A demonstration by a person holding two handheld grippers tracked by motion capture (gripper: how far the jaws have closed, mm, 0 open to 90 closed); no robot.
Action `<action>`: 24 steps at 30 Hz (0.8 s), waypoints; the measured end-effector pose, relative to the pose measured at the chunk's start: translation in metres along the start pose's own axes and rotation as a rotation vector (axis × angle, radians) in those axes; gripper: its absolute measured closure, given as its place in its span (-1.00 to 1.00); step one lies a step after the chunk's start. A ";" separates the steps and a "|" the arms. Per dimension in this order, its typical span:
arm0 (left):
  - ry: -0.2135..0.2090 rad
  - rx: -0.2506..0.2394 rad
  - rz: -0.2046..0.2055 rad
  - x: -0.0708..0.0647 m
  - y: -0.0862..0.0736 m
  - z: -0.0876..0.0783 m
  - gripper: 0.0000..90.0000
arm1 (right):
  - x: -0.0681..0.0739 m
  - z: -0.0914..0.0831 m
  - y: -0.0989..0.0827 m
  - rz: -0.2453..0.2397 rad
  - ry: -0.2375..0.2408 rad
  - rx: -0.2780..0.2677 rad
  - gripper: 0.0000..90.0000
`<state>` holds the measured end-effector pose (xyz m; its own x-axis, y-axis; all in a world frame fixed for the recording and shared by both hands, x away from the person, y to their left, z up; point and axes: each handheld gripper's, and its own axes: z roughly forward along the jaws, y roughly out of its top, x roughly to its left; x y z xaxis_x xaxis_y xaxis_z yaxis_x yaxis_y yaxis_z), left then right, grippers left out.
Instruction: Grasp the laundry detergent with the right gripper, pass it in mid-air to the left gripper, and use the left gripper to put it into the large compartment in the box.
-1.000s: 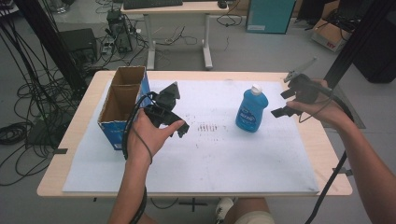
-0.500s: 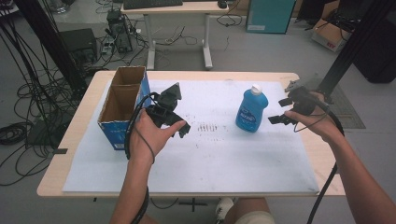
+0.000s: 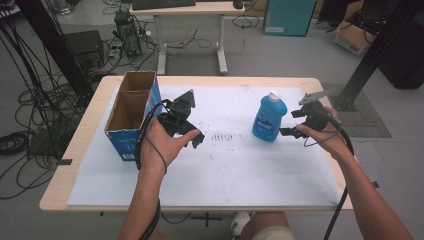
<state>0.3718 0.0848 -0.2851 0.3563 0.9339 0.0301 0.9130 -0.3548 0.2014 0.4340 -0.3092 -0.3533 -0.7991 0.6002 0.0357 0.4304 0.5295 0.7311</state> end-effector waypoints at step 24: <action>-0.003 0.012 -0.003 0.003 0.004 0.010 -0.88 | 0.009 0.041 -0.012 0.075 -0.020 -0.142 -0.94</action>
<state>0.3784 0.0857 -0.2939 0.3543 0.9347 0.0269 0.9163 -0.3528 0.1898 0.4389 -0.2855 -0.3902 -0.7581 0.6471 0.0813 0.4236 0.3937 0.8158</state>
